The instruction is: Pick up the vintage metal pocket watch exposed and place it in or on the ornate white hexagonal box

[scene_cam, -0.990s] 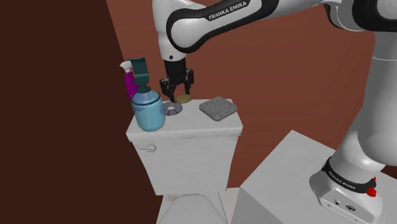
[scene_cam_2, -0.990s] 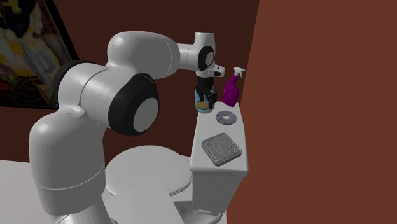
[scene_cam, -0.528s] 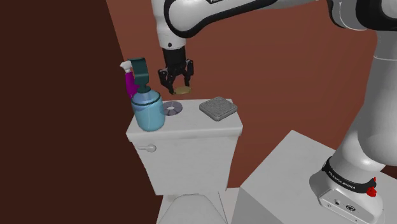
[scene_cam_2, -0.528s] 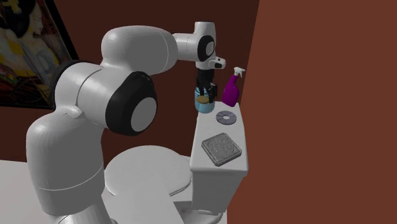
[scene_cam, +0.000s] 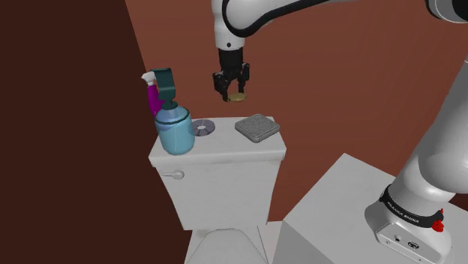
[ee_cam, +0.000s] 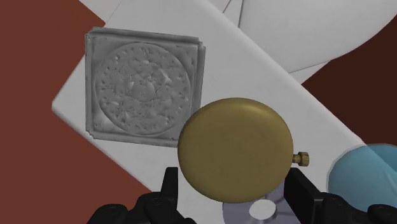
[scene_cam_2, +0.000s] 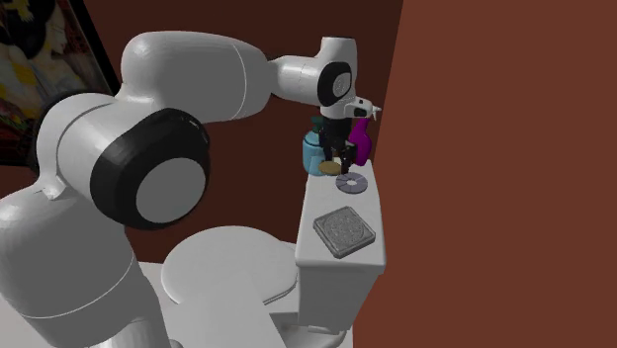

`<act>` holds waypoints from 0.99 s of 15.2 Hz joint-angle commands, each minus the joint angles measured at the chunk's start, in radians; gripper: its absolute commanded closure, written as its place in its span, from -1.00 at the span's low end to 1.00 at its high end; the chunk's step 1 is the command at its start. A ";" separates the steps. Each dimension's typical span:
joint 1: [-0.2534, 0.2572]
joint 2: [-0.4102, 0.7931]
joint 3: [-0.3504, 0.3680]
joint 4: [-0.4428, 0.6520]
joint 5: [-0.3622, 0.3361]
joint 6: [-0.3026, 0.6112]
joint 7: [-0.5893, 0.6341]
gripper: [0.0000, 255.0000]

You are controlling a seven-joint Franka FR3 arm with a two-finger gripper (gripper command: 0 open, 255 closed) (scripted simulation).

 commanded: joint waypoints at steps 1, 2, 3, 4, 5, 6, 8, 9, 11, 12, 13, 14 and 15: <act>-0.028 -0.040 -0.019 -0.048 0.015 0.014 -0.050 1.00; -0.041 -0.057 -0.029 -0.067 0.021 0.019 -0.075 1.00; -0.054 -0.073 -0.040 -0.086 0.026 0.024 -0.100 1.00; -0.067 -0.088 -0.051 -0.103 0.031 0.028 -0.125 1.00; -0.082 -0.106 -0.065 -0.123 0.037 0.033 -0.156 1.00; -0.082 -0.104 -0.066 -0.134 0.036 0.046 -0.155 1.00; -0.082 -0.100 -0.066 -0.157 0.034 0.072 -0.152 1.00; -0.081 -0.098 -0.066 -0.167 0.033 0.085 -0.151 1.00; -0.081 -0.093 -0.066 -0.188 0.031 0.111 -0.149 1.00; -0.081 -0.090 -0.066 -0.199 0.030 0.124 -0.147 1.00; -0.081 -0.087 -0.066 -0.208 0.028 0.137 -0.146 1.00; -0.081 -0.083 -0.066 -0.218 0.027 0.149 -0.144 1.00; -0.081 -0.080 -0.066 -0.228 0.026 0.162 -0.143 1.00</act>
